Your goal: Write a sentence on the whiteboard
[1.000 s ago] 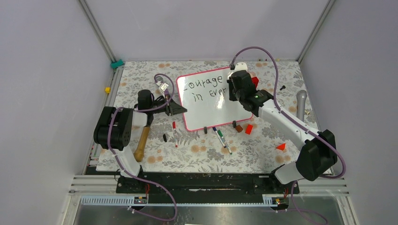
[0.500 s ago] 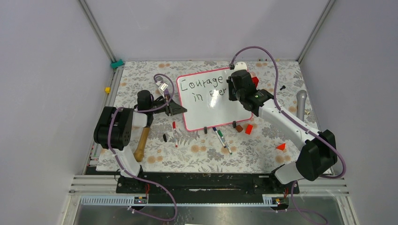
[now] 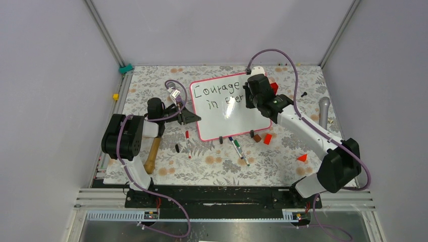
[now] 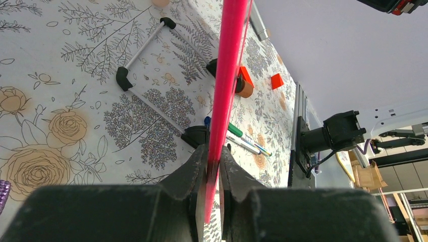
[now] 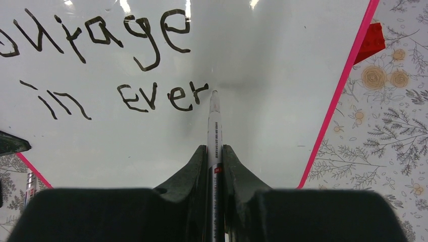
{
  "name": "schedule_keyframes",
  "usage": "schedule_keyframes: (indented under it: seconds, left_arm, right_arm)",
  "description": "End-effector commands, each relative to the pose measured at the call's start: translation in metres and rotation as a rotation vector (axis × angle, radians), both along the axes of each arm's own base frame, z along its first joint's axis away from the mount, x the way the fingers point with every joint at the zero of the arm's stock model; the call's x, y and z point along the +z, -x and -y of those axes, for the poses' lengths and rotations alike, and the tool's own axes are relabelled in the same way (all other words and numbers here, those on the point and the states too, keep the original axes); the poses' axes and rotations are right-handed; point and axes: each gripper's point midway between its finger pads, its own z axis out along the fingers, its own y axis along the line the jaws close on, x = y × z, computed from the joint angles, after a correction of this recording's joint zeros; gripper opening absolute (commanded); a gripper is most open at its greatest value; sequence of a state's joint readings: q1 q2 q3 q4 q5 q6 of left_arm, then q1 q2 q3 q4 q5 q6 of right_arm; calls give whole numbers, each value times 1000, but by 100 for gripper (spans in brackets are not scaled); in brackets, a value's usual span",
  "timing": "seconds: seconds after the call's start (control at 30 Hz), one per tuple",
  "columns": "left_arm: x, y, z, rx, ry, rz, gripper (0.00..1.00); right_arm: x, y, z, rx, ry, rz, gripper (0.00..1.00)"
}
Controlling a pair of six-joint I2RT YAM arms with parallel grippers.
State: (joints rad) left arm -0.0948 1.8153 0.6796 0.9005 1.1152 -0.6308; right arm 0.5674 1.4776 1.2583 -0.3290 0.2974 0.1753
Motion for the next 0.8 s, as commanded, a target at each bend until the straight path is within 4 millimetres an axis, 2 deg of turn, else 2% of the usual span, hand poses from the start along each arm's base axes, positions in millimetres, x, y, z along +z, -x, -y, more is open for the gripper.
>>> schedule_keyframes:
  seconds: [0.0,0.23,0.77]
  left_arm:
    - [4,-7,-7,27,11,35,0]
    - [4,-8,-8,32,10,34,0]
    - [3,-8,-8,37,11,31,0]
  right_arm:
    - [17,-11,-3,-4,-5,31,0]
    - [19,-16,-2,-16,11,37,0]
    - [8,-20,-1,-34,43,13,0]
